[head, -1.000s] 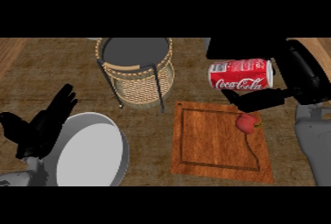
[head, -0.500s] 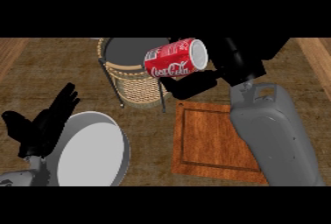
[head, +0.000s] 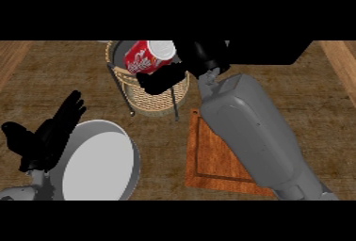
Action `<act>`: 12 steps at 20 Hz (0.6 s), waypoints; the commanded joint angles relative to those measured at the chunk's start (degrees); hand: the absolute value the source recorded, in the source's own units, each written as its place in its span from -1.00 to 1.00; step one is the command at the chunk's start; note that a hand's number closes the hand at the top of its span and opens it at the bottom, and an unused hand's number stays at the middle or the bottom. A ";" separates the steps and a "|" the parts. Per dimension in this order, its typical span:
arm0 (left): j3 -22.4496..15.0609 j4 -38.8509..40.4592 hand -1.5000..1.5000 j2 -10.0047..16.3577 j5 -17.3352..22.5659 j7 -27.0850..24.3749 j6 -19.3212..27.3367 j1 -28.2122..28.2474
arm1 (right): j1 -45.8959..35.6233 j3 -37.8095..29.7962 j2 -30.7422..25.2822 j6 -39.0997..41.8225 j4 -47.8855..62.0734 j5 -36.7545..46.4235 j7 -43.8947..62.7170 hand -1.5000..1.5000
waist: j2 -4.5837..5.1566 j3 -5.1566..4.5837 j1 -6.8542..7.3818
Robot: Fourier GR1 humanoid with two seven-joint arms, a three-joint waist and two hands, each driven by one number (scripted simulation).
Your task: Pick the can from the cutting board and place it in the tiered basket
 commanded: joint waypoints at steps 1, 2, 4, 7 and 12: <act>0.15 3.94 0.00 -0.62 -1.55 -3.83 -0.44 -0.40 | -2.47 2.89 0.79 -4.97 7.74 -1.86 0.79 1.00 | 0.33 -0.12 0.17; 1.15 3.88 0.00 -0.18 -0.28 -2.71 -0.93 -1.13 | -3.46 2.78 0.79 -4.69 9.17 -1.49 0.77 1.00 | 0.30 -0.11 0.11; 0.52 3.29 0.00 -1.01 0.07 -1.48 -0.92 -1.81 | -6.70 0.15 0.80 -2.08 11.34 -2.51 1.08 1.00 | 0.29 -0.11 0.02; 0.36 4.98 0.00 -1.45 -1.46 -0.38 0.54 -4.34 | -4.37 7.00 0.80 -9.08 13.80 -2.51 -1.61 1.00 | 0.34 -0.10 0.05; -1.34 1.08 0.00 -2.53 -2.95 0.17 1.30 -2.05 | -6.75 8.23 0.80 -16.66 24.38 -2.98 -4.82 1.00 | 0.46 -0.10 0.91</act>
